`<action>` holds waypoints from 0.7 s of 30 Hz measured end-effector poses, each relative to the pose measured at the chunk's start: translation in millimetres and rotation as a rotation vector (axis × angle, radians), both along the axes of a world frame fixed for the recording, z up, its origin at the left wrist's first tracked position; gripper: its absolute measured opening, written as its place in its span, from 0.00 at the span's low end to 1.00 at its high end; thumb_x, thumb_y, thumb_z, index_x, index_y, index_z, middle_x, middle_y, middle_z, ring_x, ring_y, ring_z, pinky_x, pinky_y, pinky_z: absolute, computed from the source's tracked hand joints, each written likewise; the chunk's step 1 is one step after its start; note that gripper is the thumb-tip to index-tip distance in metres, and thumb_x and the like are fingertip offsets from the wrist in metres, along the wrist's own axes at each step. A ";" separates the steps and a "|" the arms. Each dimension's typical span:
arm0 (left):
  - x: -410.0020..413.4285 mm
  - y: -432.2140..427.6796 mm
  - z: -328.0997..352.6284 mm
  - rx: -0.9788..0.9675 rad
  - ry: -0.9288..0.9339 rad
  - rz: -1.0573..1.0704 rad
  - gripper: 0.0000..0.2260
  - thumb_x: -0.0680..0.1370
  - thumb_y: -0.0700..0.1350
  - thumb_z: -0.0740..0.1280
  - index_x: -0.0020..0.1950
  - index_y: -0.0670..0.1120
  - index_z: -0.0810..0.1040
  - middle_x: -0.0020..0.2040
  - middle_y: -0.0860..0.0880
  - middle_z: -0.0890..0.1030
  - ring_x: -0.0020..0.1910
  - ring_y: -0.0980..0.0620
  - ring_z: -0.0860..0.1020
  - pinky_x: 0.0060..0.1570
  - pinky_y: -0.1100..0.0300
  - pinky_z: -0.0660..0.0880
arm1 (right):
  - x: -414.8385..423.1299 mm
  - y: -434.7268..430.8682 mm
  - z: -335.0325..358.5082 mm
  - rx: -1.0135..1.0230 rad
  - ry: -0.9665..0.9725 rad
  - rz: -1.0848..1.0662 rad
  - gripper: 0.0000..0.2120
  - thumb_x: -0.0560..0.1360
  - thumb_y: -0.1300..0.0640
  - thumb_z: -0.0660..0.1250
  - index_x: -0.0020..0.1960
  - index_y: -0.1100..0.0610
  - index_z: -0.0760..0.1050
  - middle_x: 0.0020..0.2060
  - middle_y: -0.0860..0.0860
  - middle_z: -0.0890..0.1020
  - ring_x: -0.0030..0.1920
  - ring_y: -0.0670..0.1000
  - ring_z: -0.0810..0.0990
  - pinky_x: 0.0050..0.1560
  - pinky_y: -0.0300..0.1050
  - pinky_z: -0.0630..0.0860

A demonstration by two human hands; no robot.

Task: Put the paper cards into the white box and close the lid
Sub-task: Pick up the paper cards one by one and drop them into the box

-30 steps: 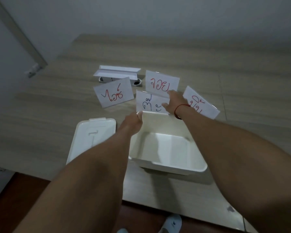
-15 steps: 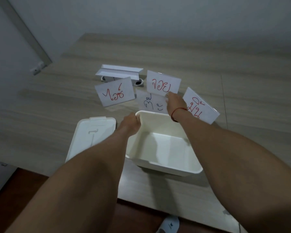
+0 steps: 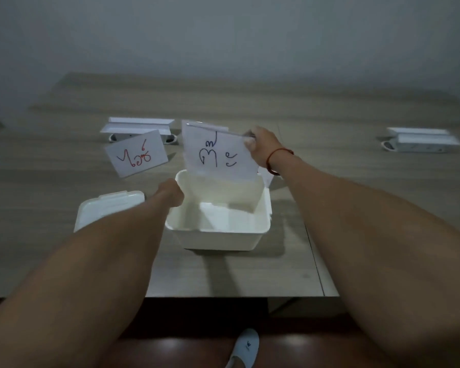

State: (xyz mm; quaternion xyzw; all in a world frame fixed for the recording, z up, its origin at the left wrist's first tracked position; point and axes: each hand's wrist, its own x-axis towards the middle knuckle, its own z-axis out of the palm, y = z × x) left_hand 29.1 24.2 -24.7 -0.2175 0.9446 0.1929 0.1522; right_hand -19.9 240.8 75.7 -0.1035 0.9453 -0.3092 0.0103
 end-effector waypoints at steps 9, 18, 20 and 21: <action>19.7 7.2 -9.0 0.187 0.109 0.086 0.22 0.81 0.40 0.56 0.75 0.41 0.62 0.72 0.38 0.68 0.70 0.38 0.69 0.63 0.51 0.68 | 57.2 18.1 -59.7 0.197 -0.417 0.070 0.13 0.79 0.60 0.57 0.57 0.63 0.77 0.55 0.60 0.79 0.55 0.59 0.77 0.57 0.49 0.75; 16.2 9.3 -21.1 0.213 0.178 0.167 0.19 0.81 0.43 0.54 0.72 0.42 0.64 0.66 0.37 0.74 0.63 0.36 0.74 0.56 0.49 0.72 | 62.3 6.1 -78.7 0.230 -0.829 0.165 0.15 0.75 0.56 0.68 0.61 0.57 0.78 0.56 0.51 0.79 0.60 0.51 0.79 0.63 0.52 0.77; 11.3 10.0 -23.8 0.183 0.197 0.171 0.19 0.82 0.46 0.52 0.71 0.42 0.66 0.65 0.37 0.75 0.62 0.36 0.74 0.56 0.48 0.72 | 48.4 6.0 -76.0 0.118 -0.765 0.115 0.16 0.75 0.54 0.67 0.60 0.60 0.79 0.54 0.52 0.82 0.59 0.51 0.81 0.62 0.50 0.78; 8.2 11.0 -25.2 0.159 0.206 0.170 0.19 0.82 0.47 0.51 0.70 0.41 0.67 0.64 0.37 0.75 0.62 0.36 0.75 0.56 0.48 0.72 | 38.6 5.5 -76.5 0.073 -0.673 0.066 0.16 0.74 0.53 0.67 0.57 0.61 0.80 0.53 0.53 0.83 0.57 0.52 0.82 0.60 0.50 0.79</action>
